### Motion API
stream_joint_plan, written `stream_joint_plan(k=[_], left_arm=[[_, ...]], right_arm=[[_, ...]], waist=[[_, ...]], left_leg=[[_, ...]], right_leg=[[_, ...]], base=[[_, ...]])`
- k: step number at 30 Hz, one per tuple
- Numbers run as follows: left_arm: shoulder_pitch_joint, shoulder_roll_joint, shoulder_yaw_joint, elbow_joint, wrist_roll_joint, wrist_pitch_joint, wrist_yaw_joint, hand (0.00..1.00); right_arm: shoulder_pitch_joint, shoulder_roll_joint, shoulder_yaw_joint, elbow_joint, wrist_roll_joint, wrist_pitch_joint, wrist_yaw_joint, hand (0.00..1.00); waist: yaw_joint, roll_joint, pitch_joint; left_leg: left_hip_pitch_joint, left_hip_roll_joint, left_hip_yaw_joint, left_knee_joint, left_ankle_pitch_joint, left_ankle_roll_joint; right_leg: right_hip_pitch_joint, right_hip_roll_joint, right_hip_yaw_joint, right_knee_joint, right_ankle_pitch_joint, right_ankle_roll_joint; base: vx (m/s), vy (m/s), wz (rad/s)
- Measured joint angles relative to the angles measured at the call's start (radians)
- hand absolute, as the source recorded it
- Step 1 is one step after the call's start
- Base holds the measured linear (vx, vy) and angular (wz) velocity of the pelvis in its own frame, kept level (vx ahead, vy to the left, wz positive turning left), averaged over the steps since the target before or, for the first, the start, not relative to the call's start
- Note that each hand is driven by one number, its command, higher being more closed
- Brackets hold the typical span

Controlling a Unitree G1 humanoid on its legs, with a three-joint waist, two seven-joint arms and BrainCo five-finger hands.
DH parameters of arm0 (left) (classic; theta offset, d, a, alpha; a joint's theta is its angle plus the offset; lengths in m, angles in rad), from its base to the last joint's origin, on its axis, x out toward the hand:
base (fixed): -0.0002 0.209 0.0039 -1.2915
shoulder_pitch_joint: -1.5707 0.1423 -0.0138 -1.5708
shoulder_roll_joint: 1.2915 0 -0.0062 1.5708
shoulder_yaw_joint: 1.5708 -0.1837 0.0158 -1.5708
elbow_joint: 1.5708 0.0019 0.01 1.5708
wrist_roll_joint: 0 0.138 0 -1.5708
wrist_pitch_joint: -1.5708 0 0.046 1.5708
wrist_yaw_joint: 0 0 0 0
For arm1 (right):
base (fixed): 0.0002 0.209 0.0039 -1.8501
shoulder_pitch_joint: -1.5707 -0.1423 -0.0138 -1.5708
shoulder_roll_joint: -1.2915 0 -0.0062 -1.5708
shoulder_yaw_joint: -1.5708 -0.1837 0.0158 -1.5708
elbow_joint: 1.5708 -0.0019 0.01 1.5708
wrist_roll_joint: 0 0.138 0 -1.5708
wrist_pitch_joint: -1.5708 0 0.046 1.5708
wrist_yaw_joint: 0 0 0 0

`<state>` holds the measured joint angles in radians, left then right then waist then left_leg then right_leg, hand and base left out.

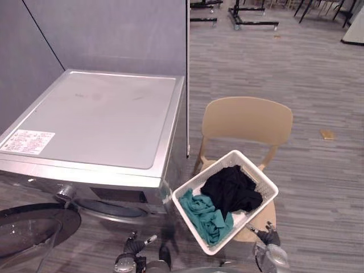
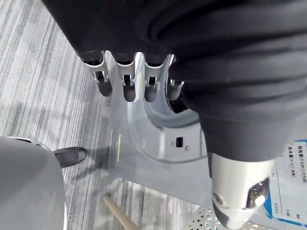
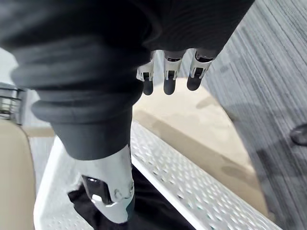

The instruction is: Pick up the laundry basket with both hands and put the clothes into the washing machine.

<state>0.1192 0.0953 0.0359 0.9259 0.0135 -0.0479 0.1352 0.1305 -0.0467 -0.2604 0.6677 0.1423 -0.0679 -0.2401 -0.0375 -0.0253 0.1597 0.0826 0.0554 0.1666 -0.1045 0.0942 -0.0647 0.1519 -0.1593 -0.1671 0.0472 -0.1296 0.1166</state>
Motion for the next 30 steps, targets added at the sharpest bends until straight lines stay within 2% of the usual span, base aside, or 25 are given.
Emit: stream_joint_plan(k=[4, 7, 11, 13, 17, 19, 21, 25, 27, 29, 30], left_arm=[[0.002, 0.002, -0.001, -0.002, 0.002, 0.002, -0.001, 0.00], [0.012, 0.006, -0.001, -0.014, 0.018, -0.001, -0.001, 0.00], [0.015, 0.010, -0.005, -0.014, 0.037, -0.007, -0.006, 0.00], [0.015, 0.020, -0.018, -0.014, 0.038, -0.011, -0.019, 0.00], [0.015, 0.044, -0.037, -0.013, 0.052, -0.027, -0.028, 0.00], [0.021, 0.060, -0.037, -0.011, 0.064, -0.028, -0.028, 0.00], [0.023, 0.067, -0.040, -0.007, 0.069, -0.027, -0.028, 0.00], [0.029, 0.067, -0.044, 0.010, 0.068, -0.026, -0.026, 0.00], [0.019, 0.068, -0.043, 0.009, 0.068, -0.027, -0.023, 0.00], [-0.012, 0.066, -0.044, 0.008, 0.067, -0.028, -0.021, 0.00], [-0.021, 0.066, -0.044, 0.008, 0.066, -0.028, -0.020, 0.00]], right_arm=[[0.054, -0.002, -0.018, -0.220, -0.084, 0.002, -0.018, 0.00], [0.079, -0.006, -0.006, -0.388, -0.193, -0.003, -0.015, 0.00], [0.077, -0.081, 0.113, -0.466, -0.265, -0.008, 0.042, 0.00], [0.060, -0.163, 0.235, -0.494, -0.312, -0.024, 0.092, 0.00], [0.002, -0.281, 0.404, -0.490, -0.358, -0.054, 0.159, 0.00], [-0.064, -0.345, 0.513, -0.430, -0.382, -0.079, 0.188, 0.00], [-0.121, -0.375, 0.588, -0.367, -0.409, -0.081, 0.204, 0.00], [-0.228, -0.384, 0.723, -0.228, -0.476, -0.081, 0.225, 0.00], [-0.280, -0.383, 0.770, -0.178, -0.515, -0.081, 0.227, 0.00], [-0.377, -0.374, 0.813, -0.084, -0.560, -0.080, 0.228, 0.00], [-0.401, -0.370, 0.816, -0.056, -0.577, -0.078, 0.227, 0.00]], waist=[[-0.003, -0.008, -0.005], [-0.002, -0.015, -0.014], [-0.001, -0.015, -0.023], [0.003, -0.014, -0.024], [0.019, -0.009, -0.025], [0.032, -0.005, -0.023], [0.051, -0.003, -0.019], [0.065, 0.010, 0.023], [0.083, 0.016, 0.058], [0.107, 0.035, 0.124], [0.108, 0.042, 0.141]], left_leg=[[0.000, -0.003, 0.003, 0.000, -0.003, 0.002], [0.001, -0.004, 0.010, 0.000, -0.005, 0.004], [0.009, -0.005, 0.020, 0.001, -0.006, 0.009], [0.014, -0.004, 0.019, 0.001, -0.009, 0.007], [0.020, -0.005, 0.012, 0.001, -0.014, 0.006], [0.010, -0.007, 0.001, 0.001, -0.015, 0.006], [-0.013, -0.010, -0.011, 0.002, -0.014, 0.007], [-0.057, -0.022, -0.073, 0.027, -0.009, 0.013], [-0.120, -0.023, -0.095, 0.105, -0.030, 0.022], [-0.232, -0.014, -0.138, 0.255, -0.075, 0.027], [-0.257, -0.009, -0.143, 0.288, -0.086, 0.028]], right_leg=[[0.000, 0.000, 0.016, -0.008, 0.000, 0.000], [0.000, 0.000, 0.025, -0.013, 0.011, 0.002], [0.003, 0.000, 0.036, -0.015, 0.016, 0.001], [0.007, 0.001, 0.035, -0.014, 0.016, 0.001], [0.016, 0.001, 0.034, -0.014, 0.016, 0.001], [0.011, 0.000, 0.026, -0.015, 0.014, 0.001], [-0.006, -0.003, 0.007, -0.015, 0.011, 0.002], [-0.018, -0.011, -0.040, 0.009, 0.012, 0.003], [-0.045, -0.014, -0.058, 0.036, 0.012, 0.003], [-0.084, -0.009, -0.081, 0.083, 0.012, 0.003], [-0.095, -0.005, -0.082, 0.098, 0.012, 0.003]], base=[[0.01, 0.011, -0.03], [0.07, 0.002, -0.07], [0.07, -0.008, -0.10], [0.05, -0.017, -0.01], [0.02, -0.010, 0.05], [-0.01, -0.006, 0.10], [-0.02, -0.006, 0.22], [-0.03, 0.004, 0.44], [-0.06, 0.022, 0.38], [-0.09, 0.030, 0.38], [-0.14, 0.048, 0.31]])
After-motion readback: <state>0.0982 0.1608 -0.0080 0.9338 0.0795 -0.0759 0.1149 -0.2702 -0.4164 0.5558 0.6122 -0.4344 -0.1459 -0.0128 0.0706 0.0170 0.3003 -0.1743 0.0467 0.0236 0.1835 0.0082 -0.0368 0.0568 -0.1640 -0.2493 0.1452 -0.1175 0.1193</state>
